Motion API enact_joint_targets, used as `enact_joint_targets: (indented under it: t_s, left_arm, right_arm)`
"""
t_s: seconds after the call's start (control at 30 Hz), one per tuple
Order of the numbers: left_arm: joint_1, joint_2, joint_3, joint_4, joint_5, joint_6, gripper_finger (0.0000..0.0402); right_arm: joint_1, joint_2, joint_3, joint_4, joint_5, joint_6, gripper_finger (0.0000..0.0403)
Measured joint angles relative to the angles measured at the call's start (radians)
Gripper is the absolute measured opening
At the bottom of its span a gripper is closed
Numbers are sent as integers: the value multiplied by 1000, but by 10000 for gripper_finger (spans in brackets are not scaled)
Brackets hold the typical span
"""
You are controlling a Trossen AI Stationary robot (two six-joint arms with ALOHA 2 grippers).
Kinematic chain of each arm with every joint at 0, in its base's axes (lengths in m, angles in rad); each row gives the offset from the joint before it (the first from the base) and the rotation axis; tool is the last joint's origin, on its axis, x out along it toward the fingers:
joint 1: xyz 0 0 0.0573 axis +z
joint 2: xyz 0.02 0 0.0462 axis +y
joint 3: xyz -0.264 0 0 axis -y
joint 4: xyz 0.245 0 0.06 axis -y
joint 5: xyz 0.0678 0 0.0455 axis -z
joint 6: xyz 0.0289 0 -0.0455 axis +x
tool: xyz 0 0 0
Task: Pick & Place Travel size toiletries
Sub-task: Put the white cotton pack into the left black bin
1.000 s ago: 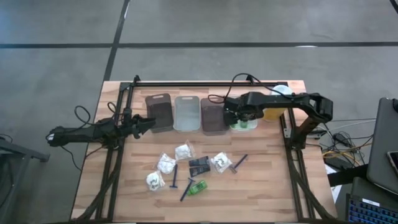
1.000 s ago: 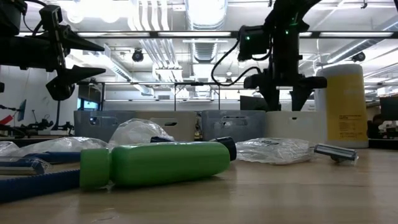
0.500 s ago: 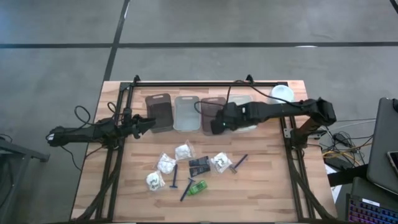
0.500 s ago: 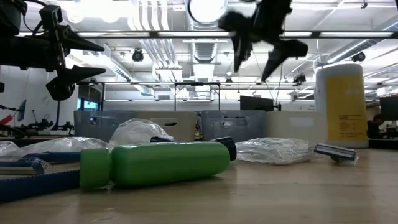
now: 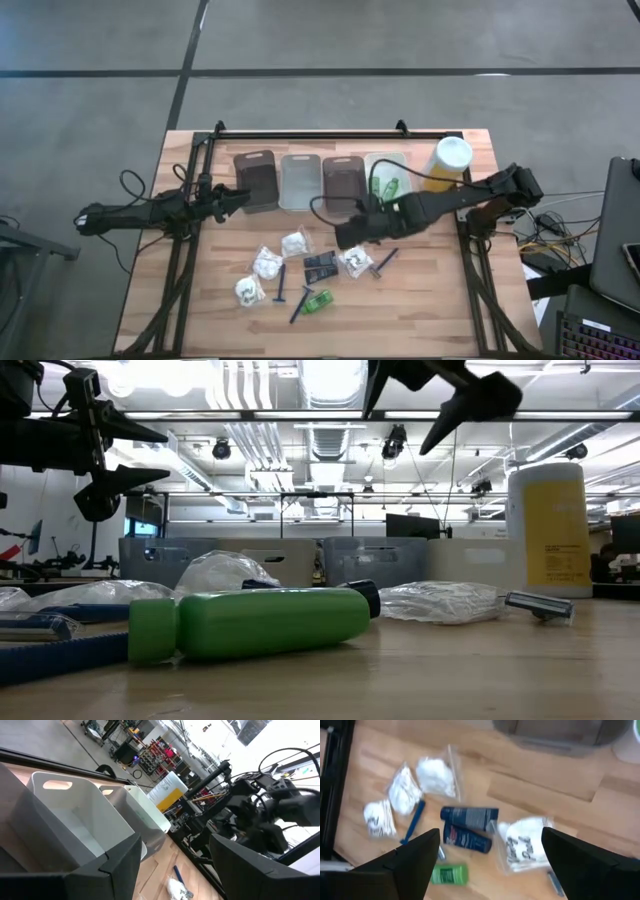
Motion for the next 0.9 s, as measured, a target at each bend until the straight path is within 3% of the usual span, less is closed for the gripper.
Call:
enact_joint_targets:
  t_s: [0.27, 0.9]
  left_arm:
    - [0, 0, 0, 0, 0, 0, 239]
    - [0, 0, 0, 0, 0, 0, 239]
  right_arm:
    - [10, -10, -2, 19, -11, -1, 352]
    - [10, -3, -2, 26, -13, -8, 291]
